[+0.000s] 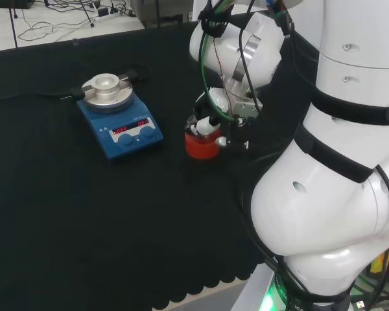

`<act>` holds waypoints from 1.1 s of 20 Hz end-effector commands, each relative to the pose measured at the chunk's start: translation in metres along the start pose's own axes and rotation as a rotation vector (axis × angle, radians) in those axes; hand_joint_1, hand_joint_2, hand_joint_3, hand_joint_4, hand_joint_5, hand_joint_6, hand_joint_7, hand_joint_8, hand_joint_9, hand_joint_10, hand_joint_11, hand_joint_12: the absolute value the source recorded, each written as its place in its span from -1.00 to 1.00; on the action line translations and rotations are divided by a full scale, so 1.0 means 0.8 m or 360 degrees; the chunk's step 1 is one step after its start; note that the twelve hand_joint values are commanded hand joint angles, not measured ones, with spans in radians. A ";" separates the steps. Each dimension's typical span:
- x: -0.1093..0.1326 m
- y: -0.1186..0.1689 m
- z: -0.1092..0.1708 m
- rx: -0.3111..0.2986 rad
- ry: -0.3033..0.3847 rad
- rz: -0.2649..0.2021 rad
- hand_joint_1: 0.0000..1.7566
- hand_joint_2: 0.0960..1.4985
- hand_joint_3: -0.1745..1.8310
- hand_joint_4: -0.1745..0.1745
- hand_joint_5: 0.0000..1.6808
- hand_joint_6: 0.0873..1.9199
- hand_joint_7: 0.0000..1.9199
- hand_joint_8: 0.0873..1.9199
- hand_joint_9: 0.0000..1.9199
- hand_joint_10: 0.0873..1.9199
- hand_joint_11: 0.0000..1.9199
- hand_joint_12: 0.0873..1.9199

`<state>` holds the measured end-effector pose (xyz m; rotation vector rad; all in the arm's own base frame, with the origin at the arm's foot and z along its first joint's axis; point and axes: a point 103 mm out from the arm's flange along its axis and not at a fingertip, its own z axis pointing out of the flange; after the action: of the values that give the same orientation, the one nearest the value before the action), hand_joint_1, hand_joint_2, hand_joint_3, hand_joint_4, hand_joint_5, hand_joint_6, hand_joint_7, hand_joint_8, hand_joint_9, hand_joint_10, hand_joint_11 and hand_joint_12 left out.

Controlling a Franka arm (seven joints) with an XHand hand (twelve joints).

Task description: Pick up the round-bottom flask.

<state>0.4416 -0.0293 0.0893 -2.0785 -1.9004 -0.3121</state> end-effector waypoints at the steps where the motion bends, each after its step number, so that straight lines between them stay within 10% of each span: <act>1: -0.007 -0.010 -0.020 -0.0019 0.0041 0.0024 0.26 -0.23 -0.06 0.97 0.42 -0.16 -0.66 -0.38 -0.41 -0.43 -0.87 0.43; 22: 0.039 -0.020 -0.111 -0.0155 0.0146 0.0041 0.28 -0.29 0.02 0.64 0.43 -0.12 -0.65 -0.37 -0.41 -0.43 -0.87 0.43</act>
<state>0.4268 -0.0484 0.1520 -2.1176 -1.8474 -0.4440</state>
